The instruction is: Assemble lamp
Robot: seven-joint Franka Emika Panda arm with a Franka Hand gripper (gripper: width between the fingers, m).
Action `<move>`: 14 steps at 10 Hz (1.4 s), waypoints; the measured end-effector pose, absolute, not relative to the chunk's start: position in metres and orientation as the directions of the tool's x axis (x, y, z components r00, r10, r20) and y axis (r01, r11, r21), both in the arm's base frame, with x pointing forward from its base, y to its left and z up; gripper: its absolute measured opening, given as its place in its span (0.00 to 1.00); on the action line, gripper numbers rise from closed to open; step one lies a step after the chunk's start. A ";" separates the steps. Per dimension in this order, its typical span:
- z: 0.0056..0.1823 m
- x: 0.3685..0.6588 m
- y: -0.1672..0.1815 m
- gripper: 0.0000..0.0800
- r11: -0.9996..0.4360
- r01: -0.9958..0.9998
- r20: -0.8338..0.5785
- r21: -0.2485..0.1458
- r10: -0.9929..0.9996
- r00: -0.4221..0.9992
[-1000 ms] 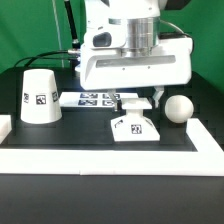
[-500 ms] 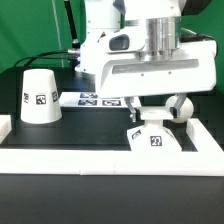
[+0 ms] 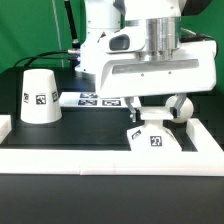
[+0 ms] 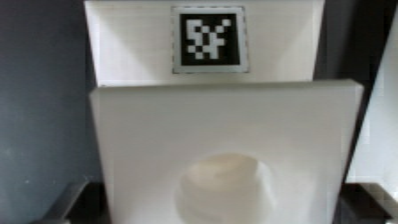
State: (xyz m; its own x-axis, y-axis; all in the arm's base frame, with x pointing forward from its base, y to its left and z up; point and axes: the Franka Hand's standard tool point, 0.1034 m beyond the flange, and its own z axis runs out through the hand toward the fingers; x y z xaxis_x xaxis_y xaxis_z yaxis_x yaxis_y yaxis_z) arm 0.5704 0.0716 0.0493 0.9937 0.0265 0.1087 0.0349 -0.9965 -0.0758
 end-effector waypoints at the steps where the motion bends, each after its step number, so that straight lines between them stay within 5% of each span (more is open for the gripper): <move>1: 0.049 0.578 0.078 0.67 -0.996 0.031 0.132 -0.079 0.020 0.991; 14: 0.051 0.621 0.100 0.67 -0.995 0.023 0.205 -0.093 0.004 0.979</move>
Offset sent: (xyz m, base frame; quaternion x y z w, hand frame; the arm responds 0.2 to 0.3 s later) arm 0.0202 0.0135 -0.0074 0.0135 0.0027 0.0226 0.9996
